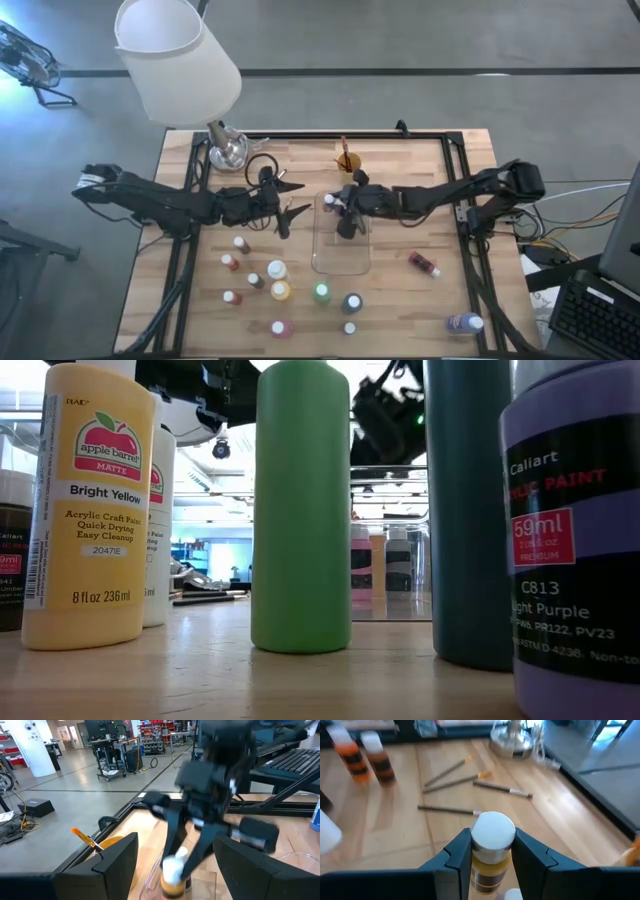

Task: Pick & Place Paint Supplies
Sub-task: Put the small yellow paint bottle into the transparent bin

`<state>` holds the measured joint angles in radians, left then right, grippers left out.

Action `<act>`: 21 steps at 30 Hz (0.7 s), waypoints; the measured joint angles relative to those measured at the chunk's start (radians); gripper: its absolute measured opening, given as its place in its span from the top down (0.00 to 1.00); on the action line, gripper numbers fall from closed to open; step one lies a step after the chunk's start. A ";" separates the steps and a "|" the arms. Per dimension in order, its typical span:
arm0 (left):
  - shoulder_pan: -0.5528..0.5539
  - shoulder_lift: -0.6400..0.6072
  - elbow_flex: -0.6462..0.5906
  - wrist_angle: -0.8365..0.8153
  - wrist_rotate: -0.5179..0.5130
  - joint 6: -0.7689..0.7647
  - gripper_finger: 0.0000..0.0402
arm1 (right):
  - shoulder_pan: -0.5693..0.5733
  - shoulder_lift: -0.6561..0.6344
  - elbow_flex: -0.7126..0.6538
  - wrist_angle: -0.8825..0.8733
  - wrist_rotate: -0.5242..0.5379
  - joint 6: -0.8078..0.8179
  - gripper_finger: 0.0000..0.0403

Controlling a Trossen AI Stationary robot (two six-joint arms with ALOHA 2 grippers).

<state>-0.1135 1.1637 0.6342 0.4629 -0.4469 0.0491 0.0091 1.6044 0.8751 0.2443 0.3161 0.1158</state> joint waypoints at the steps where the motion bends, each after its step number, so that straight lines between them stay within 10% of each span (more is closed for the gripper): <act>1: 0.000 0.000 0.000 0.000 0.000 0.000 0.34 | -0.001 0.023 0.009 -0.001 0.000 -0.001 0.74; 21: 0.000 0.000 0.000 -0.010 0.000 -0.001 0.35 | -0.006 0.127 0.052 -0.069 0.105 0.070 0.74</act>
<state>-0.1135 1.1637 0.6342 0.4534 -0.4469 0.0476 0.0032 1.7313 0.9272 0.1755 0.4213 0.1854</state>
